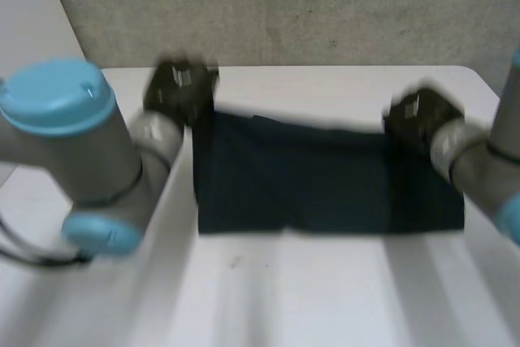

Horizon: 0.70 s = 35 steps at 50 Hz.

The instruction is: Fold the shorts.

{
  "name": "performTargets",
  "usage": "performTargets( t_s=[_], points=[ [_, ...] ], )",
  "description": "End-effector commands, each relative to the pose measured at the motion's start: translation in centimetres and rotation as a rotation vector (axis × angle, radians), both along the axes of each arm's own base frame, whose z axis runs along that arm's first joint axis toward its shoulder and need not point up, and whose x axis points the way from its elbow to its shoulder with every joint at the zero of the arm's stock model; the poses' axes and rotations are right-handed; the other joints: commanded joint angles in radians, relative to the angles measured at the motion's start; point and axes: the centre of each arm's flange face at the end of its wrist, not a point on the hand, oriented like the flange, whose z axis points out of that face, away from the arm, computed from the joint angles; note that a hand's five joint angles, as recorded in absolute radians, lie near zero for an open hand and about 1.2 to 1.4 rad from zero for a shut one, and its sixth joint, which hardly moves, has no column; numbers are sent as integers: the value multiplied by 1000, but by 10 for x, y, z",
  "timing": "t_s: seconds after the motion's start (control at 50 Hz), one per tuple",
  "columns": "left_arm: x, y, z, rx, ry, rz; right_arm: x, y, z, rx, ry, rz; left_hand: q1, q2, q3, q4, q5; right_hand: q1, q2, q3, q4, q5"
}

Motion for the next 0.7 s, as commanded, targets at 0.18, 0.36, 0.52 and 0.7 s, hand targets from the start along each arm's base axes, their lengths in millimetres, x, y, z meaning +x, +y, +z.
performTargets(
  t_s=[0.18, 0.36, 0.52, 0.7],
  points=[
    [9, -37, 187, -907, 448, 108, 41, -47, 184, -951, -545, 117, 253, 197, 201, 193, 251, 424, 216, 214, 205, 241],
    [11, -44, 130, -693, 323, 108, 62, -36, 136, -754, -501, 156, 253, 197, 201, 193, 251, 424, 216, 214, 205, 241],
    [17, -44, 29, -423, 159, 113, 76, -36, 27, -404, -368, 158, 253, 197, 201, 193, 251, 424, 216, 214, 205, 241],
    [26, -13, -87, -29, -78, 84, 74, -15, -93, -66, -182, 153, 253, 197, 201, 193, 251, 424, 216, 214, 205, 241]
  ],
)
